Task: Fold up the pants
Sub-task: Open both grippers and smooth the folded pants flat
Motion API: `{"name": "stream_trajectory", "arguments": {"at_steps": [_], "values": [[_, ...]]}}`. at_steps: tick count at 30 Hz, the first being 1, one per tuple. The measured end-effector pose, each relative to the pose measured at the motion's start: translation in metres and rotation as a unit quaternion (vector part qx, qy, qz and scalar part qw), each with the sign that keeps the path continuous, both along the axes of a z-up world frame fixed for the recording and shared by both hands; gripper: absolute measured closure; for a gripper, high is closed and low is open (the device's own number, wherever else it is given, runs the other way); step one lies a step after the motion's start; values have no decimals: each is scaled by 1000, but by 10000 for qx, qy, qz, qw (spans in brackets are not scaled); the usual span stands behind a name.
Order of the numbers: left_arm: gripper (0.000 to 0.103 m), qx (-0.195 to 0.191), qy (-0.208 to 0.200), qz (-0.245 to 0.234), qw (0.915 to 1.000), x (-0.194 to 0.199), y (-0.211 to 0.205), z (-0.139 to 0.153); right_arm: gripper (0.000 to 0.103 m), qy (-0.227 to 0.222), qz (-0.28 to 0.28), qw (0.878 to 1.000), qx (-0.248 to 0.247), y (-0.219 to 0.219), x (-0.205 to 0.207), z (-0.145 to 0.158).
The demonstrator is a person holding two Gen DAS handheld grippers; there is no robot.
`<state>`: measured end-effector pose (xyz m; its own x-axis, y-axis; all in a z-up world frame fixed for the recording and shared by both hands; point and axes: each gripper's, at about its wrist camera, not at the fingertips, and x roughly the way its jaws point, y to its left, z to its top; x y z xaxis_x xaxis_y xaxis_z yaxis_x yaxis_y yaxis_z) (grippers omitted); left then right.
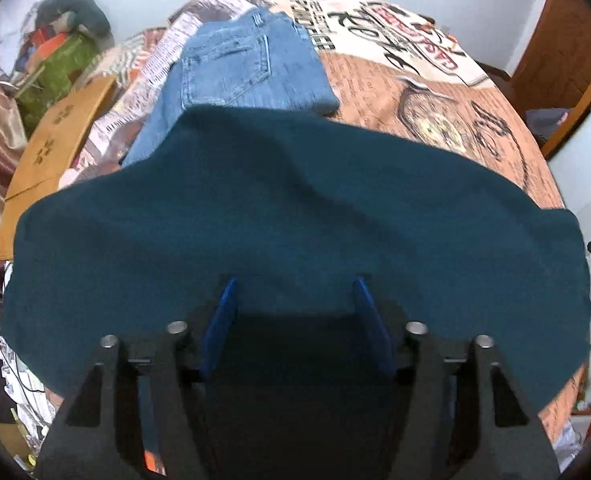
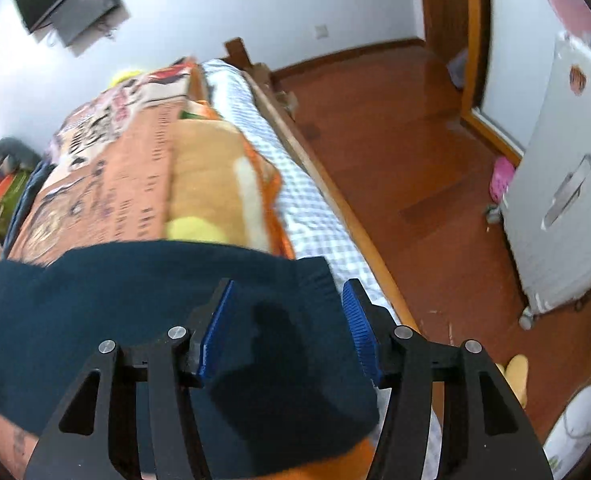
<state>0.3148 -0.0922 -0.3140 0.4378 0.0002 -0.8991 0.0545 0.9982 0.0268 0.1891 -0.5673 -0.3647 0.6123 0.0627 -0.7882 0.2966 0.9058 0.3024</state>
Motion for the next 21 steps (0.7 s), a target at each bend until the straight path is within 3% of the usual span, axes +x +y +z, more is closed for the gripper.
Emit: {"name": "stream_trajectory", "arguments": {"at_steps": [9,10,11,13,21], "values": [[20,78,-62,171,9998,11,-4,-8,52,369,76,9956,863,-14,33,-55],[19,75,-61,192,9998,12,-4,-8,55,353,88,9949,946,-15,32,-56],[19,72,-56,218,9997,12,-4,-9,64,282,138,9934,1099,-17,29,-56],[18,82,-50,256,9996,13,-5,-9,71,179,178,9917,1258,-18,25,-56],[18,123,-46,315,9994,13,-6,-9,83,-297,-41,9996,4,-8,5,-24]]}}
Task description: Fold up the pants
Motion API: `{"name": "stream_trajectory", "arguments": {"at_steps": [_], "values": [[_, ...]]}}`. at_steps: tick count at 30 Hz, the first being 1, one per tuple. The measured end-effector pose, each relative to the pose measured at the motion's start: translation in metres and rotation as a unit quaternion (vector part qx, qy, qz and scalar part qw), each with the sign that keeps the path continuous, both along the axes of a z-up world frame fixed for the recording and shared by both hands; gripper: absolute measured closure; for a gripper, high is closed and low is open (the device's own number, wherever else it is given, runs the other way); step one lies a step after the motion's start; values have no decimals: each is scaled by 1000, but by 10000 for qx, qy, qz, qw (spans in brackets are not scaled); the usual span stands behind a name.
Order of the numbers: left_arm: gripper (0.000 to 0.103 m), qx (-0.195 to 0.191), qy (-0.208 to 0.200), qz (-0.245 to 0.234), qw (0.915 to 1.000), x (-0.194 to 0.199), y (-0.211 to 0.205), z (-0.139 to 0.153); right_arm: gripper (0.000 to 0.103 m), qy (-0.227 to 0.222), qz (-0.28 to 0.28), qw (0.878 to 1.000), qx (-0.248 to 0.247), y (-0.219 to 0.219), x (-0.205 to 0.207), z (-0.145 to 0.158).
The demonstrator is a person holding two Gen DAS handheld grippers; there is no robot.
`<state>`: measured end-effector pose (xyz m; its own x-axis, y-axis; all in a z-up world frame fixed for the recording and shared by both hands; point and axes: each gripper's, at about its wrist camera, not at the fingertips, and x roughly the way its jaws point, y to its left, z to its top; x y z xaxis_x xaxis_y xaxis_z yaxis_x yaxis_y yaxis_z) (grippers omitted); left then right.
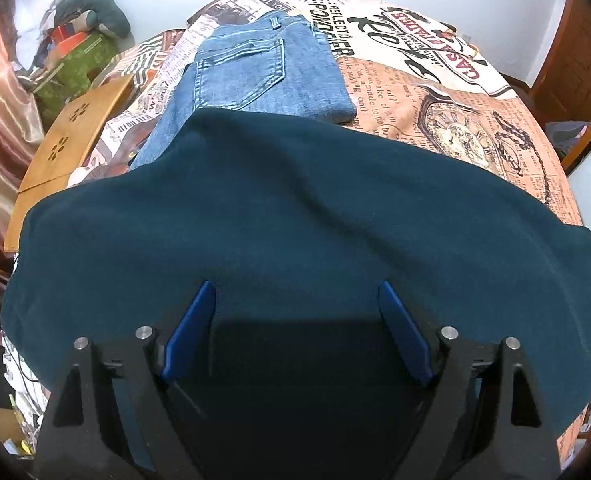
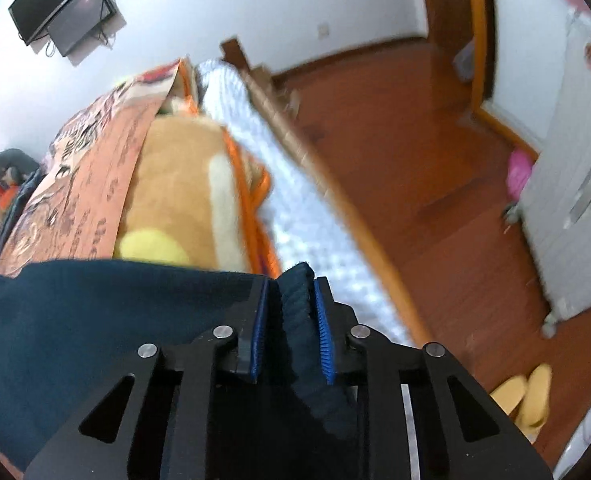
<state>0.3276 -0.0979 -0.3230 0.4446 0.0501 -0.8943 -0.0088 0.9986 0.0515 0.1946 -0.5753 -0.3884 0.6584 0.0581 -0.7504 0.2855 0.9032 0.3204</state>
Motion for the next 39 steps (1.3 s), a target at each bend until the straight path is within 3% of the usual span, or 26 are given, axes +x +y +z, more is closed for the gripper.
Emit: {"name": "stream_trajectory", "arguments": {"at_steps": [4,9,12,16,19,22,27,30,31,34,39], "values": [[17,-57,12,-27,10000,1,2,-1,83,190,-22,9998,-92,-5,5,-5],[18,53,59,-137,9999,-5,3,10,75,672,107,9977,25,-1,12,-9],[19,15,-145,-178,9997,-19,7,27,74,543,-34,9982,250,-11,-6,13],[19,-41,-346,-276,9990,-39,11,43,58,271,-334,9987,261,-21,-44,46],[19,-152,-295,-382,9987,-53,11,42,57,212,-468,9980,358,-21,-68,52],[18,-169,-121,-481,9986,-63,6,30,53,343,-587,9964,501,-14,-83,41],[18,-270,-58,-431,9987,-74,4,17,53,692,-561,9877,1289,6,-89,1],[18,-481,20,-325,9983,-75,10,15,51,653,-627,9872,1310,15,-88,-5],[18,-523,31,-307,9982,-76,11,14,56,588,-659,9879,1272,16,-87,-4],[18,-478,0,-315,9984,-79,9,14,99,453,-544,9900,1219,15,-83,-2],[18,-422,-23,-356,9985,-82,8,15,99,577,-345,9964,508,24,-80,-2]]}}
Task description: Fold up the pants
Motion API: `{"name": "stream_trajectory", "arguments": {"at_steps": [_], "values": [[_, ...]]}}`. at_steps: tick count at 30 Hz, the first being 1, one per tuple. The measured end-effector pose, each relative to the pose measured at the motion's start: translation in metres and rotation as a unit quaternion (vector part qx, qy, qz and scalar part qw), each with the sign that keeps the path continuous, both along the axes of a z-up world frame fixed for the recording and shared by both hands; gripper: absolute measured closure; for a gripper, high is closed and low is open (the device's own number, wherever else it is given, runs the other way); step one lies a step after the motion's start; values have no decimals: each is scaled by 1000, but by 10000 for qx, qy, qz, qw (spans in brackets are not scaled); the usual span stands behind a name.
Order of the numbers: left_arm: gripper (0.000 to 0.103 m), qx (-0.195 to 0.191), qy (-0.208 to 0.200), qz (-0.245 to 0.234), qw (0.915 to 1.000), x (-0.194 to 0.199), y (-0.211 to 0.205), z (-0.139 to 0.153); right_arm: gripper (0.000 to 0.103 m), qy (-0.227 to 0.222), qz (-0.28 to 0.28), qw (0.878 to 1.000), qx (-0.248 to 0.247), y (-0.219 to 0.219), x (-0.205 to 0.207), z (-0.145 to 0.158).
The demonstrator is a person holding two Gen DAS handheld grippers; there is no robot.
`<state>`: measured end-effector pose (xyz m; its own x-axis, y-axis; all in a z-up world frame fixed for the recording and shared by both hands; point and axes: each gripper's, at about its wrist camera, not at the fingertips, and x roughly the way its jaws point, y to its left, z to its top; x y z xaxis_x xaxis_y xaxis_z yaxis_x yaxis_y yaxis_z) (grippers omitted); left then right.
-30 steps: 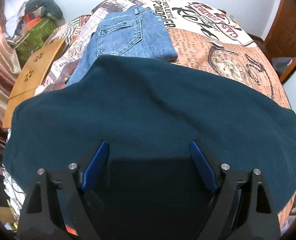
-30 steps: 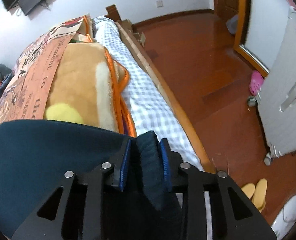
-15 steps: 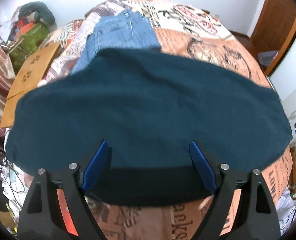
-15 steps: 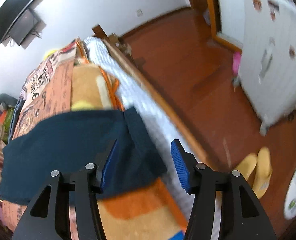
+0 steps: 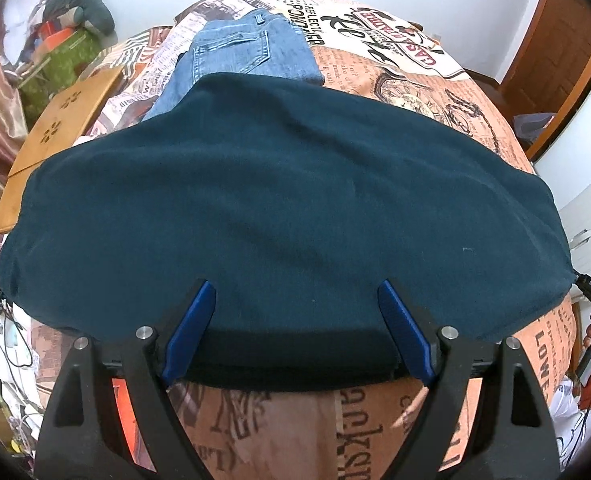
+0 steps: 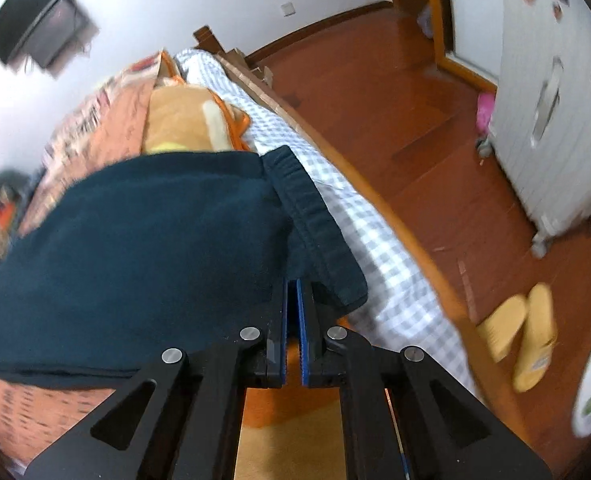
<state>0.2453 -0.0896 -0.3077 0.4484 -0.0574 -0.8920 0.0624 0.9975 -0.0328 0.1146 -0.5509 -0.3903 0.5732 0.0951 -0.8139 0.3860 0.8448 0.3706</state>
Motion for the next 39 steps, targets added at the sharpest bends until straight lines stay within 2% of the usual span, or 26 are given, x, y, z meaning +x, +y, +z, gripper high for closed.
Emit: {"name": "stream_trajectory", "arguments": {"at_steps": [4,7,9,10,11,15,17,22,25,28,34,39], "values": [[19,137,54,-206,9997,1,-4,10,99,49,-65,10000,-17,-4,0,3],[19,200,-165,-452,9986,3,-16,32,94,45,-212,9996,161,-11,-8,11],[19,108,-321,-604,9976,7,-26,45,81,26,-320,9988,356,-15,-16,18],[19,52,-406,-708,9967,10,-34,52,67,-30,-366,9984,421,-15,-21,22],[19,-4,-500,-861,9950,14,-45,60,59,-124,-398,9981,450,-14,-25,28],[19,-61,-623,-1393,9883,27,-91,68,57,-410,-306,9969,593,2,-37,42],[19,-11,-589,-1678,9841,31,-116,63,50,-521,-319,9946,843,7,-39,41],[19,228,-332,-2153,9757,33,-165,33,49,-467,-529,9855,1543,16,-37,17],[19,262,-111,-2273,9734,34,-176,15,49,-327,-655,9790,1902,15,-30,-1],[19,281,98,-2285,9731,36,-182,-2,48,-369,-837,9712,2201,7,-27,-11],[12,293,27,-2282,9732,36,-189,-9,46,-453,-928,9680,2289,-1,-14,-22],[9,357,-36,-2294,9727,36,-194,-14,47,-649,-1141,9575,2570,-12,-8,-31]]}}
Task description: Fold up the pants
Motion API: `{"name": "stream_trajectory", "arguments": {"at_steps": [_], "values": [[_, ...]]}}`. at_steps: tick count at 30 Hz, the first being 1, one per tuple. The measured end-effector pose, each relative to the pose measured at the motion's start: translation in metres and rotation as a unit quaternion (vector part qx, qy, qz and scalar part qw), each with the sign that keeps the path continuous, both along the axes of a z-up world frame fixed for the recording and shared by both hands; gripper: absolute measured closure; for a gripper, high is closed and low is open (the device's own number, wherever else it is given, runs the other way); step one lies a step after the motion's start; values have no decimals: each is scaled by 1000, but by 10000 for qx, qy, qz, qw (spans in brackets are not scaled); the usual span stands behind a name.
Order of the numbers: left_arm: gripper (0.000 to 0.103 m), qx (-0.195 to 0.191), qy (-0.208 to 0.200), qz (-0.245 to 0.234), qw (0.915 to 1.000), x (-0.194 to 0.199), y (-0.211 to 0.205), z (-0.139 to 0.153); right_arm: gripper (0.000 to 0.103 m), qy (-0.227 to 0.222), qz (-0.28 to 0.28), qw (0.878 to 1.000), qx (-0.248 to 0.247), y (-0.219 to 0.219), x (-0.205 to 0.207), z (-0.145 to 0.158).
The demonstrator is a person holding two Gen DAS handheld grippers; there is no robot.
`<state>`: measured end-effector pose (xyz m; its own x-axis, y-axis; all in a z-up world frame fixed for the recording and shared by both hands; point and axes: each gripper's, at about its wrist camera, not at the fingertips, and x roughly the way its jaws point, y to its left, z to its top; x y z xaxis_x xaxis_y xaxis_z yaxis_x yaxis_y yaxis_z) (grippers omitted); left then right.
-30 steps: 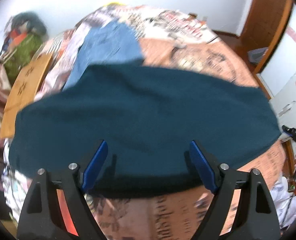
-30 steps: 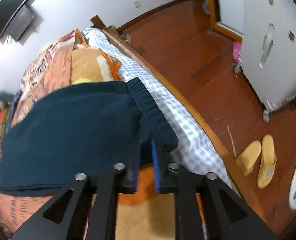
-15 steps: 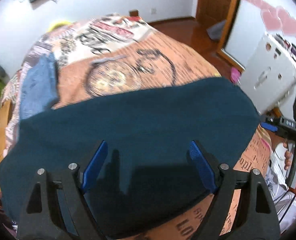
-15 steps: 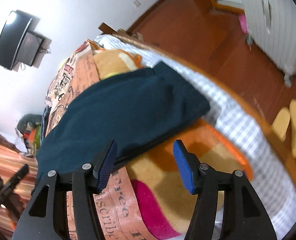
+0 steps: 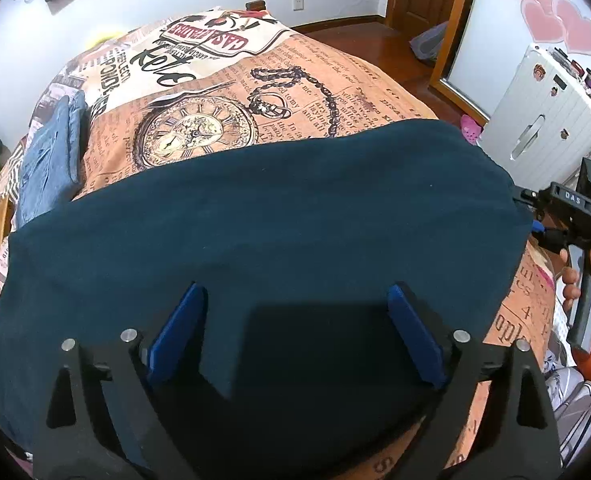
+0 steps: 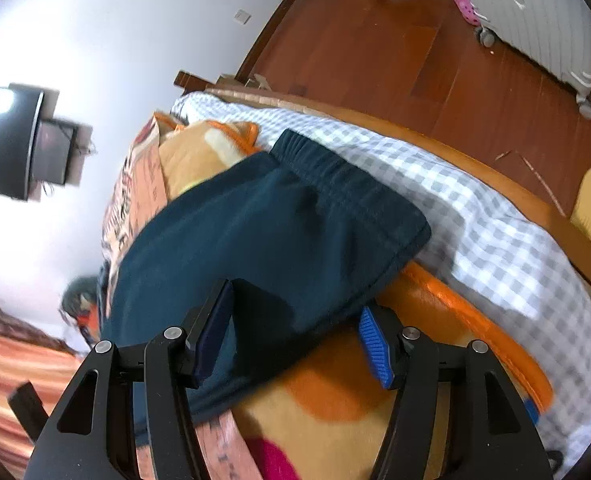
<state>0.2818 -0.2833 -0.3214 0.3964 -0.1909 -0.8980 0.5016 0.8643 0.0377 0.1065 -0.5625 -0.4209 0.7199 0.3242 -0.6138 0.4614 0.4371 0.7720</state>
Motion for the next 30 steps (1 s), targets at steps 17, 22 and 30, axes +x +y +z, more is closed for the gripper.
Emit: {"name": "stream_trajectory", "arguments": {"at_steps": [17,22,30], "values": [[10,-684,-12,470,9965,5,38,29,91,-884,-14,9875,-1303,12,7,91],[10,-883,-318,733,9929,4,71,55,91,-1502,214,9729,-1746,37,11,148],[10,-1195,-748,1056,9844,-11,128,84,91,-2310,978,9433,-2176,103,30,209]]}}
